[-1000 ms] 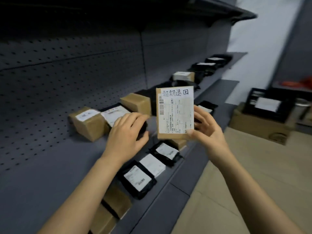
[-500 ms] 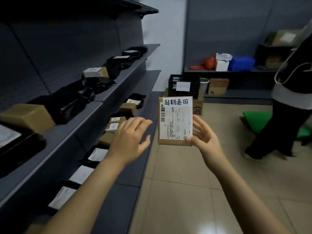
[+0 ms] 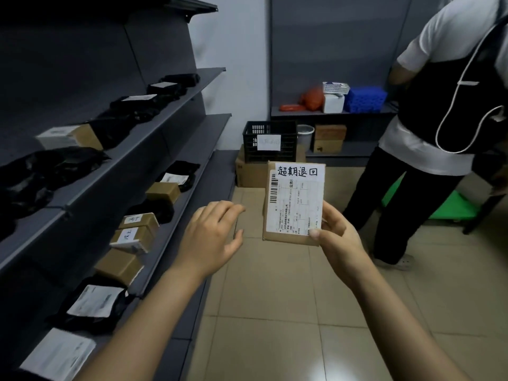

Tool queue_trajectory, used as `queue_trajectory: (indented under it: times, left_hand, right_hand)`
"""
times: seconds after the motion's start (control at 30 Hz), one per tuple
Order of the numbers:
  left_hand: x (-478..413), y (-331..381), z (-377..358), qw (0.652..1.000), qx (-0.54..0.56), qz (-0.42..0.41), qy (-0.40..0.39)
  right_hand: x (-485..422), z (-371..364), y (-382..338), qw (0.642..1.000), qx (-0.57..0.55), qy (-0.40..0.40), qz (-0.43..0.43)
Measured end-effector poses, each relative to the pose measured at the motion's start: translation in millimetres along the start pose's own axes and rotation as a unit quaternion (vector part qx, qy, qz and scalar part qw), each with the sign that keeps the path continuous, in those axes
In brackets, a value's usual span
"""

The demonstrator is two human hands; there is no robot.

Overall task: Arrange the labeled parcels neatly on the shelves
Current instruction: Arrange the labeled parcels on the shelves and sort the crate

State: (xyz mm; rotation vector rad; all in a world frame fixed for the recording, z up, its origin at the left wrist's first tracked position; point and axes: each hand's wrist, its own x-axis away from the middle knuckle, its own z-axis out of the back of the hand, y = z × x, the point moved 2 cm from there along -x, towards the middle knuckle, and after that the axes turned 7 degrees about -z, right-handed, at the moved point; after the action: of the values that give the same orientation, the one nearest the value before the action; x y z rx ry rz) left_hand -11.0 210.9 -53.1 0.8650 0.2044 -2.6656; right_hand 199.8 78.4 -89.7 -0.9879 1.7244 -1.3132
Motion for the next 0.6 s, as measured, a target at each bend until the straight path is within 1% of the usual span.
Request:
queue_trajectory:
  times: [0.2,0.43,0.6]
  left_hand:
    - [-57,-64,-60,1.000,0.023,-0.009,0.009]
    - [-150,-189,-125,0.997,0.039,-0.043,0.045]
    - [-225,-266,-162,0.994,0.042,-0.085,0.057]
  right_hand:
    - [-91,12,16,0.999,-0.013,0.032,-0.009]
    - [-240,3,31,0.997,-0.014,0.071,0.009]
    - [-341,2,37,0.995,-0.007,0.098,0.005]
